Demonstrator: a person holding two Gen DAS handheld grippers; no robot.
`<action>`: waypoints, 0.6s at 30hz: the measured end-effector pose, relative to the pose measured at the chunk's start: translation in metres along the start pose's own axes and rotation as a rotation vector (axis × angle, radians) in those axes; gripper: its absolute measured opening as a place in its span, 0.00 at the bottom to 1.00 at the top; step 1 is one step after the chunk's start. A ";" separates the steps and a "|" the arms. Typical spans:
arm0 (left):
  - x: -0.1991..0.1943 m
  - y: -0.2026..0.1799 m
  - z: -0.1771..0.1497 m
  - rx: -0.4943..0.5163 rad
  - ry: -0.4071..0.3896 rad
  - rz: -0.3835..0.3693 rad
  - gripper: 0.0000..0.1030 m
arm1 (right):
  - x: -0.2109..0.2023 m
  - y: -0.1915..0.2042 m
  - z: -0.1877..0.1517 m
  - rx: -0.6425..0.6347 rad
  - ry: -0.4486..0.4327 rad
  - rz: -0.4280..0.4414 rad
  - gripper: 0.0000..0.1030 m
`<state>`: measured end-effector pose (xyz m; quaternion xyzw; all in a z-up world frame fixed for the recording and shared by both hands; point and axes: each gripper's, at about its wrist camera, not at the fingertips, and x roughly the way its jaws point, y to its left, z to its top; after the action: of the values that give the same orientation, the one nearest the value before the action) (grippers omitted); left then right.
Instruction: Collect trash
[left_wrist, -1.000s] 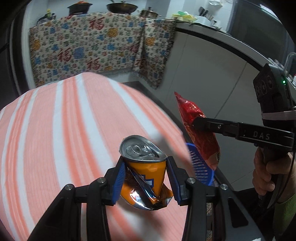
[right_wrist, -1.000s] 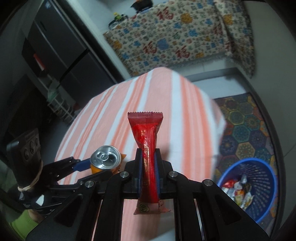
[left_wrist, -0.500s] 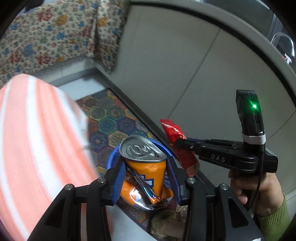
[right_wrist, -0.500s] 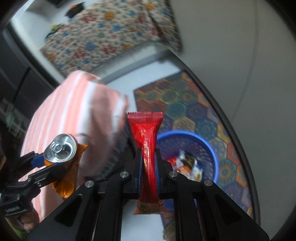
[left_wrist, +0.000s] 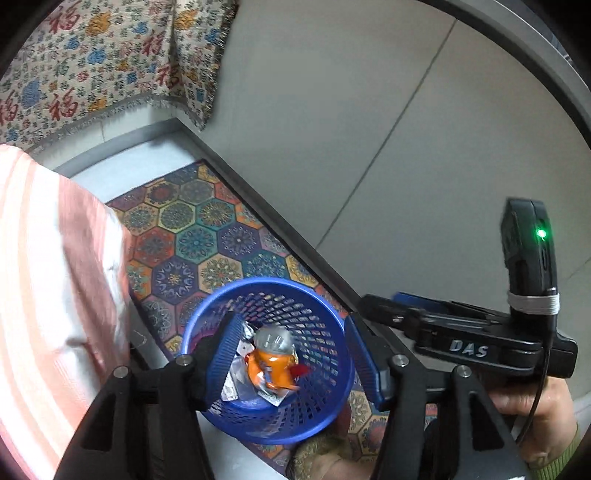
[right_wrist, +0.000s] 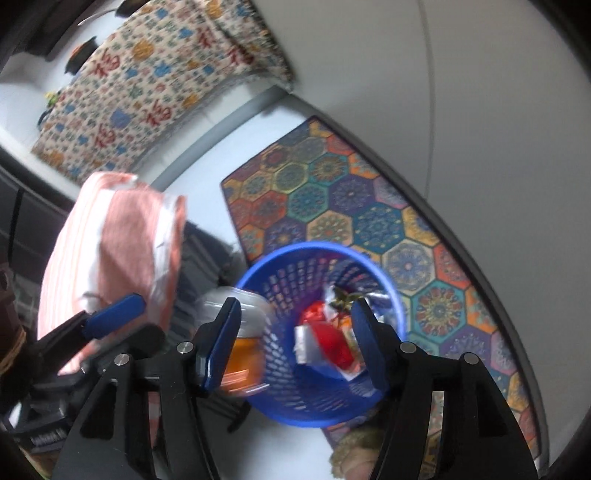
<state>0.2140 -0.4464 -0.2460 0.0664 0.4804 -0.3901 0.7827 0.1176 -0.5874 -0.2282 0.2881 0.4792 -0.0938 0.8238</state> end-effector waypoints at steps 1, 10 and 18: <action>-0.006 -0.001 0.000 0.001 -0.019 0.010 0.58 | -0.005 -0.003 0.000 0.012 -0.013 -0.005 0.70; -0.093 -0.043 -0.037 0.145 -0.157 0.152 0.85 | -0.068 0.007 -0.029 -0.002 -0.102 -0.097 1.00; -0.137 -0.051 -0.076 0.083 -0.181 0.321 0.85 | -0.128 0.026 -0.100 -0.076 -0.179 -0.214 1.00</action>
<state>0.0938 -0.3703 -0.1625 0.1390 0.3748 -0.2841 0.8715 -0.0112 -0.5252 -0.1476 0.1942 0.4350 -0.1881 0.8589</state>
